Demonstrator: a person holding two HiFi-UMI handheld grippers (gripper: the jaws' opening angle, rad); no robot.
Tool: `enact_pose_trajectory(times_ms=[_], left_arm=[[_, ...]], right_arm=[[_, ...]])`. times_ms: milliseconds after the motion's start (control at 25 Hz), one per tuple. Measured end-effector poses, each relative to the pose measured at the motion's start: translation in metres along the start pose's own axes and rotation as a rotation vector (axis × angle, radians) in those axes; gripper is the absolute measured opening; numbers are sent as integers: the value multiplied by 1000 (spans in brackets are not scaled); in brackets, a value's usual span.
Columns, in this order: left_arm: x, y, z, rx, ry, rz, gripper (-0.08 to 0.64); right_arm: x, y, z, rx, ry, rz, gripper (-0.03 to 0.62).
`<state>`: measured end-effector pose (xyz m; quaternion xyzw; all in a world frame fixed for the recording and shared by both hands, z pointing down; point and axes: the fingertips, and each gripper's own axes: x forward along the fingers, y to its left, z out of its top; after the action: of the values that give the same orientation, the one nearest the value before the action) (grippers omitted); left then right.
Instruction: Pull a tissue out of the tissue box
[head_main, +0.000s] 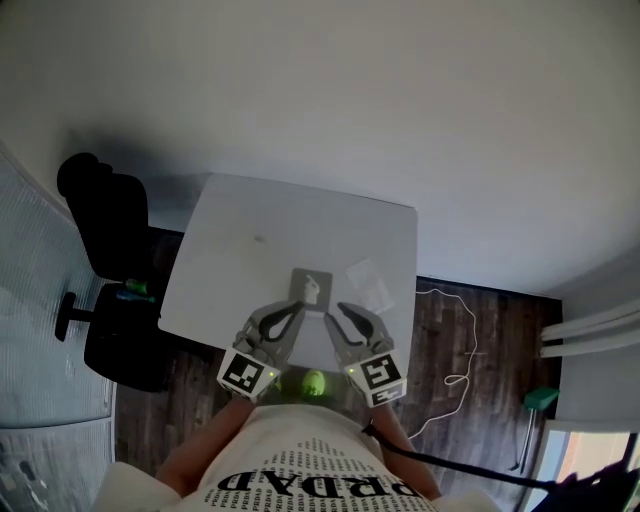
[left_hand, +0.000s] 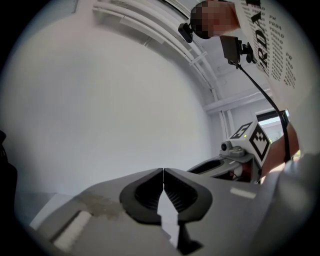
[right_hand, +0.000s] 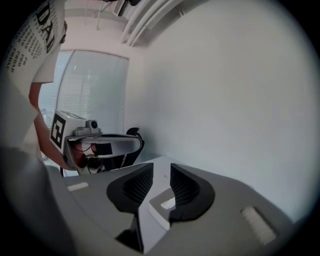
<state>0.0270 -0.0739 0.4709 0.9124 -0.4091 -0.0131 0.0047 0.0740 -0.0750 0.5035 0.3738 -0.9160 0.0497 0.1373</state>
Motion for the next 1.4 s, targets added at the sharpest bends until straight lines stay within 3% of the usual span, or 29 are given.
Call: enact_pose_trajectory(times_ms=[200,480,1160,1400], left_arm=[[7,-1,-8,14,16,12,-9],[13,14,-29,3,53,2,-9],[31,56,-66,-30,97,-99,-9],[36,70,-99,-21,155,-143,-9]], right_arm=[[6,-4,-9,21,14,30,103],[25,-16,-33,66,93,-20,103],[101,-26,-90,146,287,-144,114],[123,-34,-110,168,359,-159,114]])
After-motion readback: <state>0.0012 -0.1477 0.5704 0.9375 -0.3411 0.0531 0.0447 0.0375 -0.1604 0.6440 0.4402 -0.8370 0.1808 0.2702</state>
